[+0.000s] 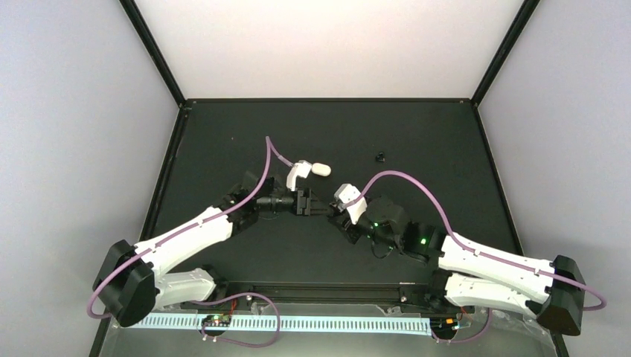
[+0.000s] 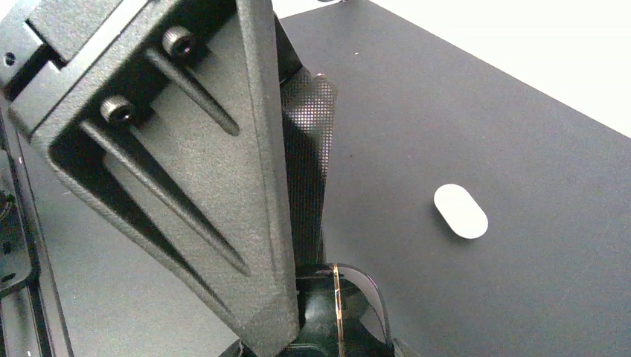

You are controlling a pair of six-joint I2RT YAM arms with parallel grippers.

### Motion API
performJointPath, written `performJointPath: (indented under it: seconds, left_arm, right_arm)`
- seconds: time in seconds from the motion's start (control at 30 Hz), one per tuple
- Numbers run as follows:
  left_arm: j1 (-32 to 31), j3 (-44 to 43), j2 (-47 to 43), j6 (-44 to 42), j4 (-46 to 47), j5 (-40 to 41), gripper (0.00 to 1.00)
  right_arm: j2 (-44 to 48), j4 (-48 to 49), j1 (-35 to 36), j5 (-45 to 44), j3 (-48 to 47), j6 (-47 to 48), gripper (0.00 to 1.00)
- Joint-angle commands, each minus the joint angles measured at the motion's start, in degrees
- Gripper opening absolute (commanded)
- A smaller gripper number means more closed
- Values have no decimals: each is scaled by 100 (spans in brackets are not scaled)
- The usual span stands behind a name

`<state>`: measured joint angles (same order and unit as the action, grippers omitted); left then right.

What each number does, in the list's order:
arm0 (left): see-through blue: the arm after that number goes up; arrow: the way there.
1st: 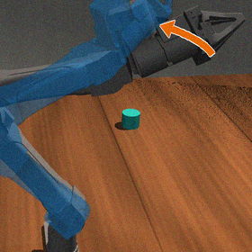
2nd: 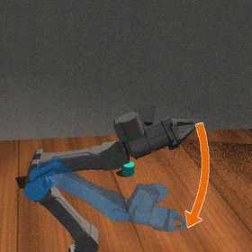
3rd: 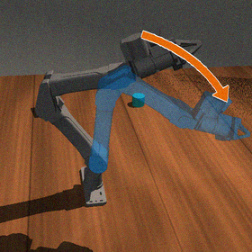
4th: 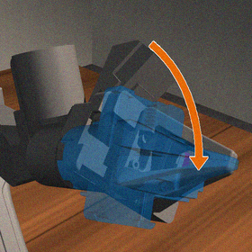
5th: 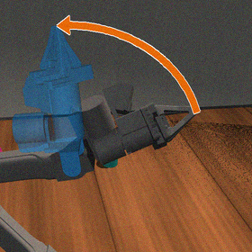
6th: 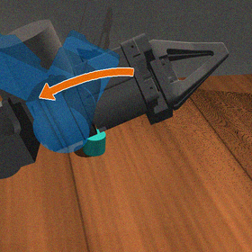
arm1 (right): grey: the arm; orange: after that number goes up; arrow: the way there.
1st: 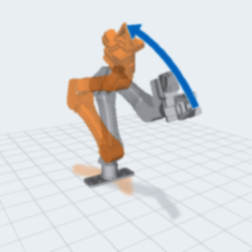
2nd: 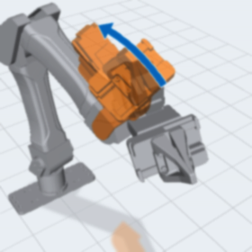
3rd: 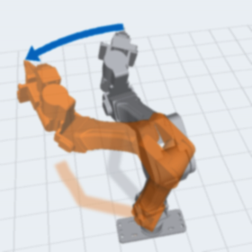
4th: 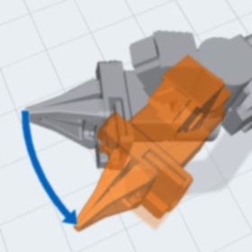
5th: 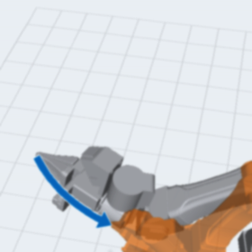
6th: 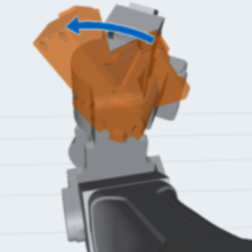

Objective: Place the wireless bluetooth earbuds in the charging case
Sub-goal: Pick up the charging case at the center of the board.

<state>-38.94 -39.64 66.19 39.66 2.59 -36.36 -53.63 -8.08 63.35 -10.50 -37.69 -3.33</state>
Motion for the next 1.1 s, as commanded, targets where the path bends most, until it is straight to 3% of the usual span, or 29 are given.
performJointPath:
  seconds: [0.0,0.4,0.83,0.93,1.0,1.07]
  left_arm:
    - [-87,-254,106,23,20,-182,61]
    - [-263,-183,124,226,199,-267,44]
    - [-292,-75,-34,353,460,-429,2]
    - [-290,-25,-140,375,601,-400,2]
    - [-291,-2,-253,359,681,-319,2]
    - [-275,1,-382,299,701,-177,2]
  right_arm:
    - [-60,110,37,-166,-192,147,31]
    - [-525,382,32,-348,-463,306,31]
    - [-603,445,37,-420,-562,277,31]
    - [-605,312,37,-248,-637,213,42]
    - [-600,162,37,-23,-730,142,63]
    - [-541,-14,37,184,-822,-4,76]
